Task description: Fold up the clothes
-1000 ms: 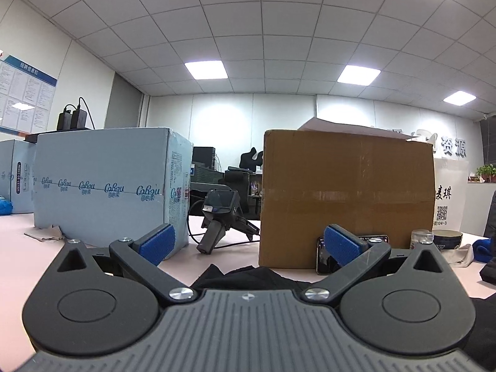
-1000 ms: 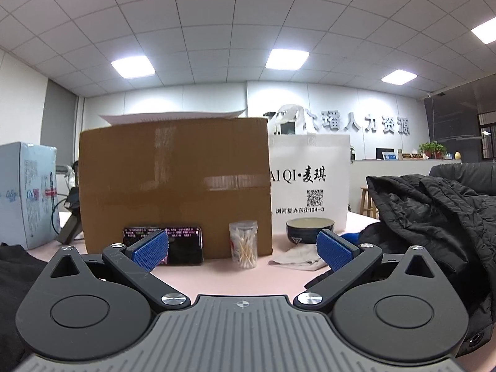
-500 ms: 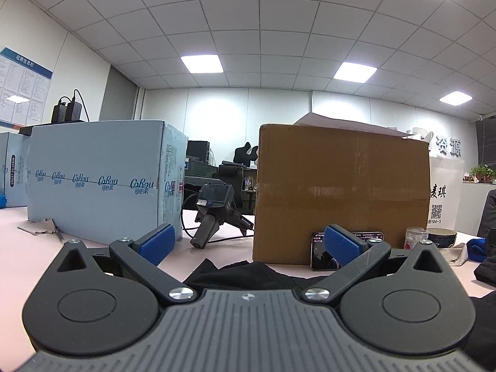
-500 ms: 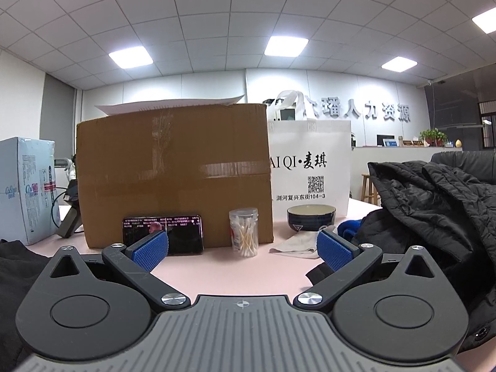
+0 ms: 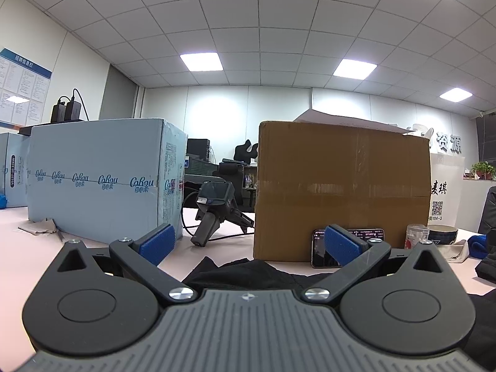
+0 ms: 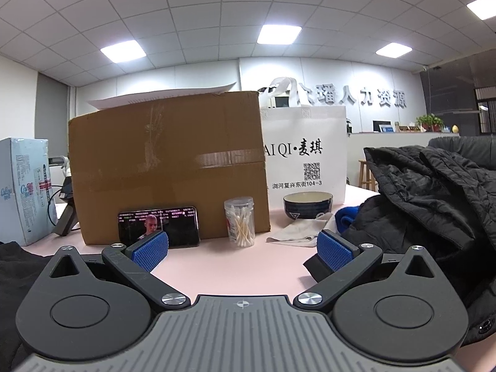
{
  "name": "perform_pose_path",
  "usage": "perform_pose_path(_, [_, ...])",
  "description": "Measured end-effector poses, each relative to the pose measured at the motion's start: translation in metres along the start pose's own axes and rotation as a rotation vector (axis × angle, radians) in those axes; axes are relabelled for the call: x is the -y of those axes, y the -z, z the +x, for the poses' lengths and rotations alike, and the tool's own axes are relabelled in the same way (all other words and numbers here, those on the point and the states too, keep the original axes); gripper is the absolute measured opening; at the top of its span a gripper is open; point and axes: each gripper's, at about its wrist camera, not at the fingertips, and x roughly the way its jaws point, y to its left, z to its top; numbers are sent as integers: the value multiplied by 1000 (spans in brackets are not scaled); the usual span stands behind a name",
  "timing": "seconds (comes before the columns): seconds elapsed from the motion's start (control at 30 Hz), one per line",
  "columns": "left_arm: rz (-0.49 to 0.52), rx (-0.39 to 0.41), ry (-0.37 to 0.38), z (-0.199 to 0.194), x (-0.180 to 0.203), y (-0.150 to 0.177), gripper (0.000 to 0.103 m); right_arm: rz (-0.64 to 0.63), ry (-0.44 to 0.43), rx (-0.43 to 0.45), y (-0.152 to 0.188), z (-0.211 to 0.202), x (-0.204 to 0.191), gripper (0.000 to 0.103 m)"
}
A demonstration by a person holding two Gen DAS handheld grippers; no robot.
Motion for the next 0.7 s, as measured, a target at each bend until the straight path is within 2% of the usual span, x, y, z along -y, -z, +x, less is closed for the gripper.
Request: perform_pose_path(0.7, [0, -2, 9, 1, 1, -1, 103, 2, 4, -19, 0, 2, 0, 103])
